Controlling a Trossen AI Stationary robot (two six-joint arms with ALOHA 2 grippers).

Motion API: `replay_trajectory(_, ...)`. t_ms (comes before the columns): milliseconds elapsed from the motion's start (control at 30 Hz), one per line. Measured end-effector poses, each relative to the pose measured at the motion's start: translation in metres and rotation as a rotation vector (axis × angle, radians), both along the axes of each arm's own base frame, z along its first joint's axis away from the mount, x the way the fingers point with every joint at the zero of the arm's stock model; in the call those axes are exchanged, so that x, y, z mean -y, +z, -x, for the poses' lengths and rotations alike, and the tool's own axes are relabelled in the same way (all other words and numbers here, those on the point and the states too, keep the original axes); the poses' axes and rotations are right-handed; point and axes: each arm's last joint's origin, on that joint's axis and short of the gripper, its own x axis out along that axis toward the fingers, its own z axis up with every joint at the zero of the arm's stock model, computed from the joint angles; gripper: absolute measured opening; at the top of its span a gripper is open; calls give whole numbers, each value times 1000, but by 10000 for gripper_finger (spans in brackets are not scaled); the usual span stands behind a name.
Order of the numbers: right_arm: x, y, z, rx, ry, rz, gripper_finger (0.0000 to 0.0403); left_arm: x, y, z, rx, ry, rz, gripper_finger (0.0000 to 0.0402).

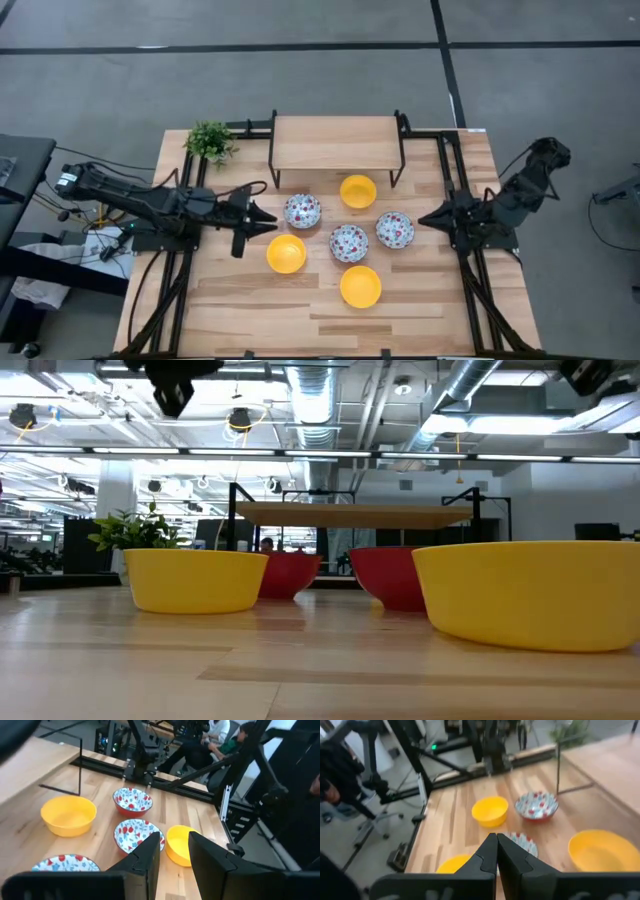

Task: Pick & Place Mini bowls
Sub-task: Put the left yellow bowl on the shelf

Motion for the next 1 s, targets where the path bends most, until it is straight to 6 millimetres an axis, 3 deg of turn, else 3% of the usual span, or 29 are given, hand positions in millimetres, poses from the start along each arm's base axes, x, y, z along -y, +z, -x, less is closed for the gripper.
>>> replay_trajectory(200,6,13,-11,-158,68,-5,0,-1,29,2,-4,-18,-75,102)
replay_trajectory(433,23,9,-39,-224,128,96,0,-1,36,3,7,-21,-87,102)
replay_trajectory(633,58,-6,-70,-322,159,114,0,-2,31,4,-41,-17,-145,102)
replay_trajectory(833,105,-28,-93,-469,-11,98,0,-4,26,6,-91,27,-184,102)
replay_trajectory(1000,122,-39,-99,-532,-104,16,0,-4,26,5,-92,27,-184,102)
